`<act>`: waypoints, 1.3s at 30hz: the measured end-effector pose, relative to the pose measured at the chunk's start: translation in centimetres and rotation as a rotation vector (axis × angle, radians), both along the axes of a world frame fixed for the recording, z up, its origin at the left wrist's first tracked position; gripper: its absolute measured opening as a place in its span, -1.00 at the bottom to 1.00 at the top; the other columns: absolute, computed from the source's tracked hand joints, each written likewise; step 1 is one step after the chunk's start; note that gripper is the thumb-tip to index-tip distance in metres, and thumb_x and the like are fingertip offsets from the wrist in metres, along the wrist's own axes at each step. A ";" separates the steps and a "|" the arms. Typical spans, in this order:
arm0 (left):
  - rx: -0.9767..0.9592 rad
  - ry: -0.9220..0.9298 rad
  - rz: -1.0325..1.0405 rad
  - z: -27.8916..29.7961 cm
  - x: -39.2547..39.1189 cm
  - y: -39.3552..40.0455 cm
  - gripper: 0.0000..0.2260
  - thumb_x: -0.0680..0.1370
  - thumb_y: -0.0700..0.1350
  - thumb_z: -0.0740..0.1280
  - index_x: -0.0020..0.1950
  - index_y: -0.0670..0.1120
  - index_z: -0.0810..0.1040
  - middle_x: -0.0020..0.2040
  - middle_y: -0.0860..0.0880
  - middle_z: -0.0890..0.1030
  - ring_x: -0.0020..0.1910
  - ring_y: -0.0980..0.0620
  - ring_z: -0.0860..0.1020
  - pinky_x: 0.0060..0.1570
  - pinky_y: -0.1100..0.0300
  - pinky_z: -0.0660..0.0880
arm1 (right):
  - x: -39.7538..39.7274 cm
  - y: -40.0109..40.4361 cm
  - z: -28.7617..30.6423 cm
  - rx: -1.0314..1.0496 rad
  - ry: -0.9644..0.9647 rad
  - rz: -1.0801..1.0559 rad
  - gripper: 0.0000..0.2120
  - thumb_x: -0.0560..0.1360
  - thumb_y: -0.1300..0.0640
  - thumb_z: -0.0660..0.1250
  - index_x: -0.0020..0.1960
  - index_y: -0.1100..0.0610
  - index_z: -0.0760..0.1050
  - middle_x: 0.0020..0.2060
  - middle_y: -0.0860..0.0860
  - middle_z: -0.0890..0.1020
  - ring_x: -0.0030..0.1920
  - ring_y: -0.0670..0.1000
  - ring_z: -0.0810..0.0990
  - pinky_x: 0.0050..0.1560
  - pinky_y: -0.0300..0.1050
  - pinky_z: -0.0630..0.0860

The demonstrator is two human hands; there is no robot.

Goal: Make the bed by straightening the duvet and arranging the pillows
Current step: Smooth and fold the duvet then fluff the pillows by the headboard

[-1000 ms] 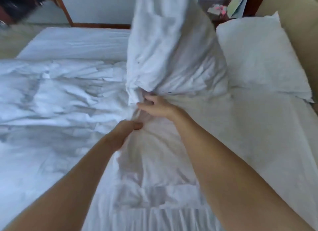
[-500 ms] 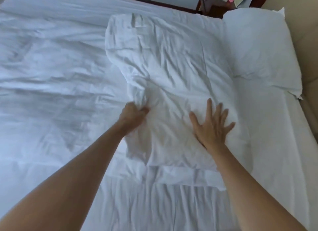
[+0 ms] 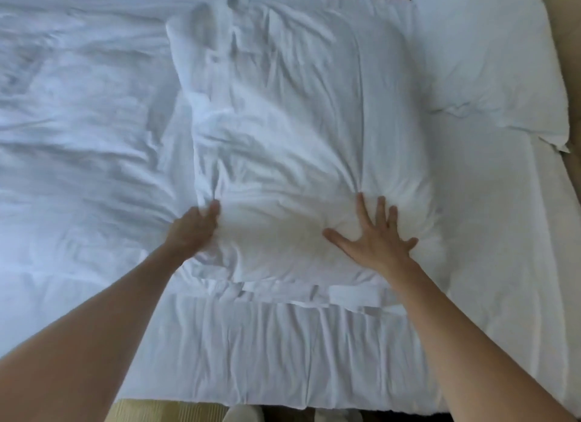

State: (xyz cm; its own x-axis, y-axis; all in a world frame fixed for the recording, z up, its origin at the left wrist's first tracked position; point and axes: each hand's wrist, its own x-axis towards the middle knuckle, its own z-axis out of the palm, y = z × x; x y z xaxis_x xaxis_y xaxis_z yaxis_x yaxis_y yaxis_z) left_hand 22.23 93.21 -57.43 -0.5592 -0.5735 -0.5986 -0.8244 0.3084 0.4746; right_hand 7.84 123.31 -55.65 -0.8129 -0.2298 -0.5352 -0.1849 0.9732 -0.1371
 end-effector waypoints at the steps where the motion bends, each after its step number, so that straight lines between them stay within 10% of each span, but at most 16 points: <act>1: 0.060 0.032 0.032 0.0 0.5 0.6 -0.16 0.35 0.57 0.11 0.10 -0.15 0.61 0.04 -0.18 0.68 0.08 -0.19 0.62 0.16 -0.04 0.50 | -0.3 0.2 -0.1 0.013 -0.066 0.024 0.13 0.15 -0.72 0.03 0.50 -0.30 -0.42 0.56 -0.06 -0.36 0.57 0.13 -0.31 0.33 0.61 -0.07; 6: 0.208 0.284 0.189 3.1 -2.8 3.6 -0.71 0.42 0.03 0.52 0.05 -0.06 0.60 -0.09 0.01 0.64 -0.15 0.05 0.62 -0.27 0.23 0.58 | -2.5 1.2 -0.3 0.048 -0.250 0.092 0.36 -0.05 -0.72 0.19 0.44 -0.29 -0.55 0.50 -0.03 -0.49 0.53 0.20 -0.44 0.43 0.51 -0.06; 14: -0.335 -0.094 0.134 0.2 -3.1 4.8 -0.38 0.49 -0.01 0.43 0.47 -0.16 0.30 0.37 -0.21 0.38 0.35 -0.22 0.36 0.27 -0.11 0.28 | -4.4 0.0 2.1 0.266 -0.264 0.432 0.25 0.25 -0.34 0.53 0.57 -0.20 -0.31 0.59 0.16 -0.18 0.57 0.29 -0.02 0.51 0.22 0.14; 17: -0.685 0.174 -0.087 1.7 -4.7 6.0 -0.09 0.45 -0.03 0.44 0.61 -0.17 -0.08 0.56 -0.28 0.08 0.53 -0.22 0.12 0.42 -0.20 0.11 | -7.5 0.6 3.3 0.262 -0.168 0.473 0.14 0.21 -0.18 0.63 0.58 -0.18 0.01 0.52 0.08 0.21 0.47 0.20 0.29 0.41 0.19 0.34; 20: -0.843 0.373 -0.639 3.1 -6.8 7.2 -0.04 0.42 0.29 0.35 0.62 -0.09 -0.04 0.61 -0.16 0.02 0.59 -0.13 0.01 0.50 -0.19 -0.02 | -7.7 2.4 2.7 0.262 -0.018 0.461 0.17 0.16 -0.19 0.64 0.56 -0.20 -0.01 0.50 0.04 0.12 0.51 0.21 0.13 0.30 0.41 0.36; 25: -0.487 -0.350 -0.711 0.0 -7.9 6.6 0.23 0.27 0.49 0.37 0.55 0.04 -0.41 0.57 0.04 -0.39 0.55 -0.19 -0.34 0.38 -0.47 -0.18 | -5.6 5.3 -1.1 0.189 -0.012 0.235 0.46 0.08 -0.33 0.61 0.50 -0.21 -0.49 0.53 0.12 -0.41 0.55 0.27 -0.32 0.25 0.62 0.19; 31: -0.464 -0.595 -0.702 -0.2 -11.8 7.1 0.15 0.33 0.34 0.47 0.58 0.09 -0.30 0.60 0.04 -0.24 0.57 -0.30 -0.03 0.34 -0.44 0.20 | -9.6 2.9 -0.5 0.303 -0.283 0.248 0.44 0.10 -0.40 0.56 0.56 -0.10 -0.41 0.57 0.26 -0.18 0.57 0.31 -0.07 0.45 0.33 0.19; 35: -0.682 -0.310 -0.833 3.8 -17.4 6.3 -0.44 0.45 0.19 0.45 0.34 -0.08 0.48 0.37 -0.12 0.45 0.34 -0.18 0.43 0.29 -0.13 0.34 | -14.1 0.5 3.2 -0.164 0.118 0.113 -0.35 0.42 -0.27 0.42 0.35 0.08 0.42 0.28 0.09 0.49 0.30 0.17 0.47 0.18 0.02 0.43; 39: -0.904 0.359 -0.628 4.4 -20.5 4.1 -0.38 0.46 0.23 0.39 0.40 -0.08 0.39 0.41 -0.15 0.37 0.41 -0.16 0.33 0.35 -0.16 0.28 | -17.3 -1.7 2.7 -0.294 0.196 0.249 -0.16 0.47 -0.25 0.36 0.59 -0.08 0.00 0.57 0.06 0.07 0.57 0.14 0.03 0.44 0.28 0.23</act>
